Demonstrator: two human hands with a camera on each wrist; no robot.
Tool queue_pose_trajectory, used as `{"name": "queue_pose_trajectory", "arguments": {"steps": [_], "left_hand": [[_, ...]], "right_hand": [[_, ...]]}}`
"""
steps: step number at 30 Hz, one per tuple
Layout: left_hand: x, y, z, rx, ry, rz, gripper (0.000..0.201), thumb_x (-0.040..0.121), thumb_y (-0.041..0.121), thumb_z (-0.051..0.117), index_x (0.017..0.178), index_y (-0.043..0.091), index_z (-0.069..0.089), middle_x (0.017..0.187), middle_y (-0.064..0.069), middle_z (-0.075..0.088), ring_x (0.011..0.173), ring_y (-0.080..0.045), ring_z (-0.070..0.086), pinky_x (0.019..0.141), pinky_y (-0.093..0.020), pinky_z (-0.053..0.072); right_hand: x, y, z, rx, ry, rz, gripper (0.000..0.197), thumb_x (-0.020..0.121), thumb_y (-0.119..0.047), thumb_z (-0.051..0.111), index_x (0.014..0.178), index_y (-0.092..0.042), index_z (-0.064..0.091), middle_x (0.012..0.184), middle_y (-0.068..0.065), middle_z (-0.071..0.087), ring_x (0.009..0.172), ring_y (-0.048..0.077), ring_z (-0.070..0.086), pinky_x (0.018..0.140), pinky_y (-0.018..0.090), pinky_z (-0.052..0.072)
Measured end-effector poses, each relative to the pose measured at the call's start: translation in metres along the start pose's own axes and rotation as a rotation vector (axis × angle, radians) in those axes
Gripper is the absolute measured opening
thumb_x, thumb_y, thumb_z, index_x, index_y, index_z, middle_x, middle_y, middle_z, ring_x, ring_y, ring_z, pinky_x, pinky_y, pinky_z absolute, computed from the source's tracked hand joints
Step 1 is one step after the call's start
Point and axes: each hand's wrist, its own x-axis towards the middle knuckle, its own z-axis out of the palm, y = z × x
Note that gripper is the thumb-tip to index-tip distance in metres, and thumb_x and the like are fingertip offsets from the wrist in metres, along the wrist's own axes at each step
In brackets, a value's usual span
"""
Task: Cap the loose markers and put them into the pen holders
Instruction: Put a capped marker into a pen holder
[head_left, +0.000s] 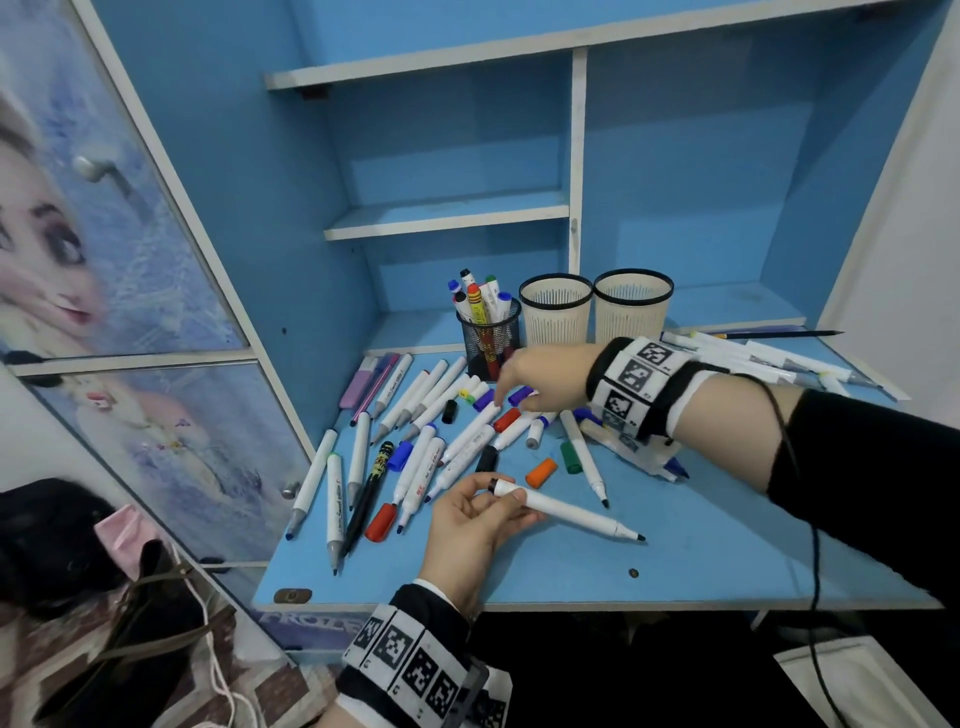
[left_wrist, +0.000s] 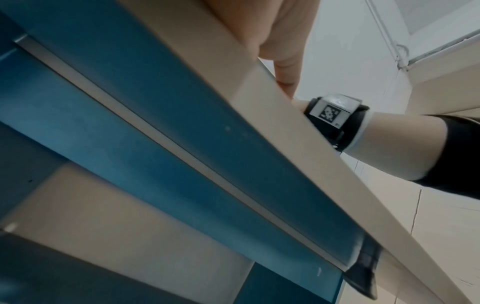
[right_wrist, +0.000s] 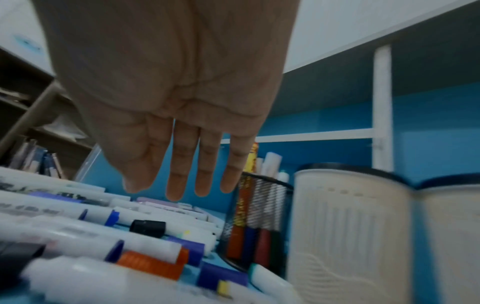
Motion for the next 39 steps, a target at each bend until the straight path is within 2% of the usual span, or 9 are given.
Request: {"name": "queue_pose_trajectory", "arguments": {"steps": [3,8,14,16,20,25,30,35,39], "left_hand": [[0.0,0.001,0.002,-0.011,0.009,-0.017,0.012,0.083,-0.017,0.053,0.088,-0.007,0.056,0.068,-0.019,0.068,0.063,-0.026,0.069,0.059,-0.026,0.057],[0.004,0.005,0.002,-0.06,0.043,-0.069,0.011,0.084,-0.016,0.052,0.086,-0.006,0.055,0.076,-0.025,0.065,0.067,-0.03,0.069,0.059,-0.027,0.057],[0.004,0.009,0.001,-0.093,0.031,-0.087,0.012,0.085,-0.015,0.051,0.09,-0.005,0.054,0.074,-0.022,0.068,0.069,-0.03,0.07,0.061,-0.028,0.058],[0.002,0.009,0.003,-0.091,0.018,-0.08,0.013,0.085,-0.016,0.051,0.091,-0.005,0.053,0.071,-0.019,0.069,0.07,-0.028,0.071,0.061,-0.028,0.058],[0.001,0.009,0.004,-0.087,0.021,-0.067,0.015,0.083,-0.017,0.052,0.091,-0.005,0.053,0.064,-0.016,0.067,0.067,-0.025,0.071,0.058,-0.026,0.057],[-0.001,0.008,0.004,-0.075,0.024,-0.046,0.014,0.084,-0.018,0.05,0.09,-0.006,0.054,0.063,-0.017,0.065,0.063,-0.025,0.07,0.056,-0.024,0.056],[0.001,0.006,0.002,-0.065,0.016,-0.028,0.011,0.085,-0.015,0.05,0.087,-0.005,0.055,0.069,-0.017,0.067,0.068,-0.026,0.07,0.058,-0.024,0.056],[-0.001,0.006,0.003,-0.046,0.003,-0.017,0.011,0.086,-0.014,0.049,0.088,-0.004,0.054,0.069,-0.015,0.069,0.069,-0.024,0.071,0.061,-0.024,0.057],[0.0,0.006,0.003,-0.025,0.015,-0.002,0.011,0.086,-0.014,0.05,0.087,-0.004,0.054,0.067,-0.015,0.069,0.067,-0.024,0.07,0.061,-0.024,0.058]], "right_hand": [[0.03,-0.014,-0.001,-0.027,-0.021,-0.041,0.042,0.093,-0.013,0.051,0.133,-0.022,0.051,0.133,0.005,0.054,0.12,0.023,0.05,0.099,0.034,0.041],[0.061,-0.029,-0.001,-0.115,-0.129,-0.027,0.048,0.092,-0.01,0.05,0.138,-0.024,0.046,0.135,0.008,0.052,0.12,0.025,0.05,0.087,0.025,0.039],[0.067,-0.026,-0.003,-0.077,-0.166,-0.017,0.028,0.093,-0.009,0.05,0.114,-0.013,0.067,0.116,0.003,0.065,0.101,0.02,0.059,0.082,0.021,0.045],[0.054,-0.019,-0.008,0.022,-0.09,-0.016,0.026,0.094,-0.011,0.05,0.112,-0.016,0.067,0.102,-0.004,0.066,0.086,0.012,0.058,0.072,0.012,0.04],[0.007,0.006,-0.018,0.209,0.09,-0.005,0.026,0.094,-0.017,0.053,0.116,-0.021,0.064,0.108,-0.008,0.064,0.097,0.009,0.058,0.081,0.018,0.04],[-0.064,0.054,-0.008,0.176,0.075,0.199,0.026,0.092,-0.017,0.056,0.116,-0.024,0.064,0.106,-0.003,0.067,0.095,0.014,0.06,0.085,0.026,0.046],[-0.128,0.102,0.009,0.138,0.06,0.481,0.027,0.089,-0.02,0.062,0.115,-0.023,0.065,0.101,-0.002,0.066,0.088,0.015,0.057,0.077,0.023,0.041],[-0.162,0.132,0.024,0.052,-0.065,0.679,0.033,0.087,-0.024,0.062,0.12,-0.02,0.062,0.115,0.0,0.066,0.09,0.012,0.056,0.076,0.019,0.04],[-0.161,0.133,0.035,0.095,-0.168,0.646,0.034,0.087,-0.022,0.064,0.12,-0.017,0.063,0.115,0.0,0.066,0.091,0.008,0.054,0.058,-0.002,0.034]]}}
